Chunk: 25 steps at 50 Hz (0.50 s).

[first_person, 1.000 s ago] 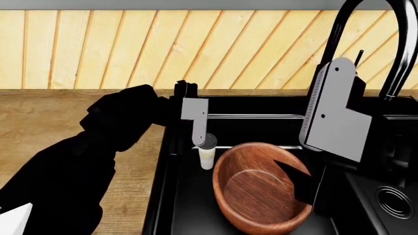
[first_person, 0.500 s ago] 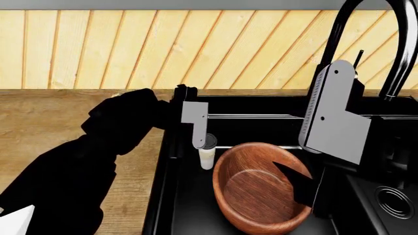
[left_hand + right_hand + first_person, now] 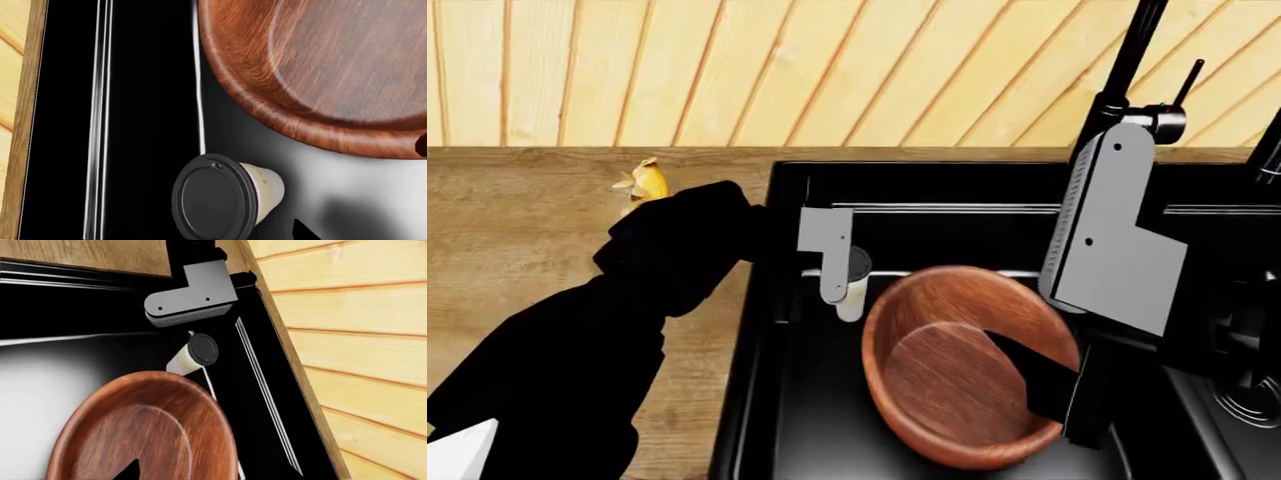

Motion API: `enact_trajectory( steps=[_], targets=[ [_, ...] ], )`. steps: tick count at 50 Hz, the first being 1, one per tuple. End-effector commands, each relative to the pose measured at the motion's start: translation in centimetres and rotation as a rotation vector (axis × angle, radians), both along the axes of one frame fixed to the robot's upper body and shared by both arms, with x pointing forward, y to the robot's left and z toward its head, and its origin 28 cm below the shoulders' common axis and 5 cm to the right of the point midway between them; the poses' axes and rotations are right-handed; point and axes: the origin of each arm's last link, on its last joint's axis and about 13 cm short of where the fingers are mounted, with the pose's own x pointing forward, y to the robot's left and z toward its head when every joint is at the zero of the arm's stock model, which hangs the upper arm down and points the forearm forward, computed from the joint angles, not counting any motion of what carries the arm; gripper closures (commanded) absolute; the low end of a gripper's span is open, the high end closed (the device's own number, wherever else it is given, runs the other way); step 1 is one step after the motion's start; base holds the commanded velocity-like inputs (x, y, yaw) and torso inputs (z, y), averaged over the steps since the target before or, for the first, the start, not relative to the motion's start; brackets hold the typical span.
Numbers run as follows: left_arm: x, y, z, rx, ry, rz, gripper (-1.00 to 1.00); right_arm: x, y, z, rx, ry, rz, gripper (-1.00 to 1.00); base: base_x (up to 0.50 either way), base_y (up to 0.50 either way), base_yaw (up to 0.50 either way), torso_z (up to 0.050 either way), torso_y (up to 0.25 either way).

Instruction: Pick the cup and bowl from the sink and place them on the counter for drying.

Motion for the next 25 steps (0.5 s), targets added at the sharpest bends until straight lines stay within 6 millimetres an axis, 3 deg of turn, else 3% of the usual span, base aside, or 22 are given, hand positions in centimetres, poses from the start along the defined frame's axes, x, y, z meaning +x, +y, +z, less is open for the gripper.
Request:
enact_trajectory(
  steps=[1, 7, 25],
  targets=[
    [0.05, 0.00, 0.36, 0.000, -0.014, 0.001, -1.00, -0.07, -0.02, -0.13, 0.006, 0.001, 0.001, -1.00, 0.00, 0.00, 0.00, 0.001, -0.135],
    [0.10, 0.14, 0.65, -0.003, -0.041, 0.013, -1.00, -0.11, 0.02, -0.23, 0.008, 0.003, 0.002, -1.00, 0.00, 0.00, 0.00, 0.001, -0.103],
    [0.04, -0.20, 0.59, -0.063, -0.069, -0.013, -1.00, -0.06, 0.17, -0.60, 0.018, 0.014, 0.009, -1.00, 0.00, 0.00, 0.00, 0.001, -0.006]
  ],
)
